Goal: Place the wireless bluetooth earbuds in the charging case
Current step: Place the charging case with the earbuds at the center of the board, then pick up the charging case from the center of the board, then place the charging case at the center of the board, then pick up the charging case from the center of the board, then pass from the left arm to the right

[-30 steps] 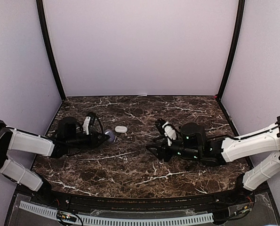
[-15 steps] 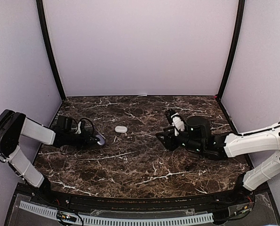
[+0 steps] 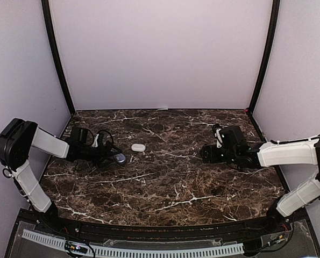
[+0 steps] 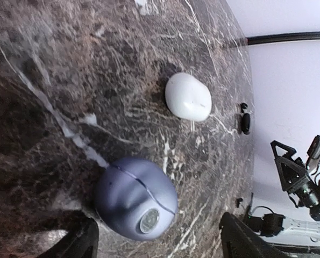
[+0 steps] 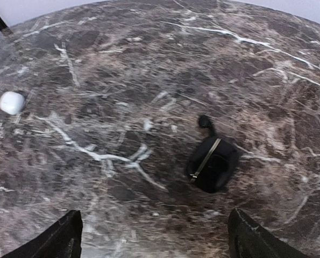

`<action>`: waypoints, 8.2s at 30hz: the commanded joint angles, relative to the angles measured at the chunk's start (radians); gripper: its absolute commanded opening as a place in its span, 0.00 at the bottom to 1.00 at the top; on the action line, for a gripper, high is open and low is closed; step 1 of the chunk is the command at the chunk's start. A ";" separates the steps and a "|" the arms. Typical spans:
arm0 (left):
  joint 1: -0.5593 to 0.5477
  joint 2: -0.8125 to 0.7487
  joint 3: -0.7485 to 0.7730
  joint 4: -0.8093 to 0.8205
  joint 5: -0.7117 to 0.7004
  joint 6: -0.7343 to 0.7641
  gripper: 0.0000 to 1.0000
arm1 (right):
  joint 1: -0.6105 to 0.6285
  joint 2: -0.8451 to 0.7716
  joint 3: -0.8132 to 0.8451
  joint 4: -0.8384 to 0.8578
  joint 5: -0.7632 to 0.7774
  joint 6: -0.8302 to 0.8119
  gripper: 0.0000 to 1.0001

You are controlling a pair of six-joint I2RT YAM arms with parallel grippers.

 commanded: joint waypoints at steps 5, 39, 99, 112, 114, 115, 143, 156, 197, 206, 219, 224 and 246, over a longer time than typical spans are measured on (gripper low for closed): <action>0.000 -0.171 -0.030 -0.178 -0.280 0.112 0.99 | -0.031 0.133 0.168 -0.238 0.285 0.156 0.82; 0.002 -0.743 -0.447 0.191 -0.378 0.211 0.98 | -0.082 0.545 0.518 -0.439 0.249 0.416 0.54; -0.029 -0.401 -0.387 0.481 0.043 0.178 0.77 | 0.437 0.337 0.209 -0.172 0.038 -0.445 0.99; -0.107 -0.391 -0.342 0.396 -0.030 0.254 0.77 | 0.325 0.358 0.209 -0.077 0.163 -0.276 0.99; -0.136 -0.394 -0.328 0.369 -0.049 0.278 0.76 | 0.325 0.338 0.192 -0.063 0.107 -0.282 0.99; -0.146 -0.393 -0.323 0.359 -0.054 0.287 0.77 | 0.326 0.324 0.180 -0.051 0.083 -0.284 0.99; -0.685 -0.141 -0.059 0.068 -0.418 0.680 0.99 | 0.149 0.032 -0.059 0.091 -0.586 0.192 0.89; -0.754 0.031 0.117 -0.118 -0.504 0.683 0.99 | 0.070 0.072 -0.128 0.247 -0.704 0.293 0.89; -0.866 0.001 0.081 0.011 -0.674 0.843 0.60 | 0.066 0.206 -0.114 0.374 -0.888 0.315 0.72; -0.870 -0.165 -0.087 0.205 -0.610 0.886 0.58 | 0.145 0.269 -0.060 0.475 -0.921 0.397 0.63; -0.886 -0.209 -0.151 0.298 -0.589 0.940 0.55 | 0.202 0.301 0.027 0.453 -0.918 0.411 0.55; -0.895 -0.218 -0.162 0.315 -0.596 0.955 0.55 | 0.211 0.321 0.043 0.448 -0.918 0.415 0.52; -0.916 -0.189 -0.149 0.302 -0.660 0.990 0.55 | 0.243 0.361 0.089 0.462 -0.985 0.433 0.39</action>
